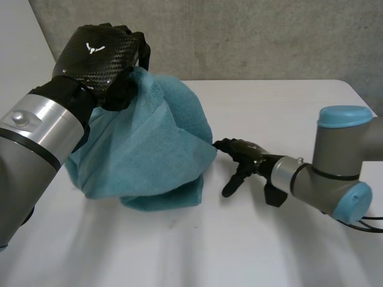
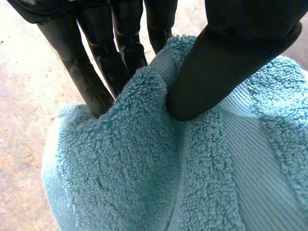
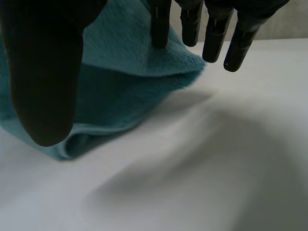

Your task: Fold the laundry

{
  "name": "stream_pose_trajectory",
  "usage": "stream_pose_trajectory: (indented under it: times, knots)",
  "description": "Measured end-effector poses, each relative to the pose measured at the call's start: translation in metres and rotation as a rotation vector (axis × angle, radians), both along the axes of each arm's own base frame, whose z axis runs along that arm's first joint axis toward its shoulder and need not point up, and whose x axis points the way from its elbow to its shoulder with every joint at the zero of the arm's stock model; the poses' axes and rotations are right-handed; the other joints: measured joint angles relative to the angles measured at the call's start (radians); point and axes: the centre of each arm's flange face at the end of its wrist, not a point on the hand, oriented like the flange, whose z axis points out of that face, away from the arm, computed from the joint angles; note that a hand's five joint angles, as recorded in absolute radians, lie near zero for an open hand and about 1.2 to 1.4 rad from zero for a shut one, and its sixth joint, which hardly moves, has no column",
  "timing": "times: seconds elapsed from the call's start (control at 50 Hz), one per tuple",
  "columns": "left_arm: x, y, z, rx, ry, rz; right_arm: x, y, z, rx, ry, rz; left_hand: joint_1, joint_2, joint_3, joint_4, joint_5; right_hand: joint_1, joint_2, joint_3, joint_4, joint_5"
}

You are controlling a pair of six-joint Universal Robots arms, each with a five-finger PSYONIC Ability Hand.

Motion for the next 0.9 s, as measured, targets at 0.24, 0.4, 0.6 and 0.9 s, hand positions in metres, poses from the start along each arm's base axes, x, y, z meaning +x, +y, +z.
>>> stream_pose_trajectory:
  times: [0.24, 0.4, 0.6, 0.9]
  knots:
    - [0.001, -0.01, -0.029, 0.08, -0.044, 0.019, 0.01, 0.005, 0.014, -0.017, -0.054, -0.02, -0.315, -0.374, -0.368, -0.37, -0.341, 0.0, 0.0, 0.001, 0.0, 0.0]
    - [0.012, -0.025, -0.06, 0.176, -0.089, 0.07, 0.003, 0.006, 0.022, -0.043, -0.036, -0.044, -0.404, -0.467, -0.465, -0.467, -0.44, 0.0, 0.0, 0.001, 0.0, 0.0]
    - [0.012, -0.018, -0.074, 0.215, -0.106, 0.051, -0.017, 0.0, 0.022, -0.091, 0.039, -0.095, -0.446, -0.507, -0.506, -0.508, -0.481, 0.0, 0.0, 0.001, 0.0, 0.0]
    - [-0.026, 0.004, -0.124, 0.336, -0.205, -0.117, -0.032, 0.005, 0.03, -0.164, 0.128, -0.117, -0.446, -0.507, -0.506, -0.508, -0.481, 0.0, 0.0, 0.001, 0.0, 0.0]
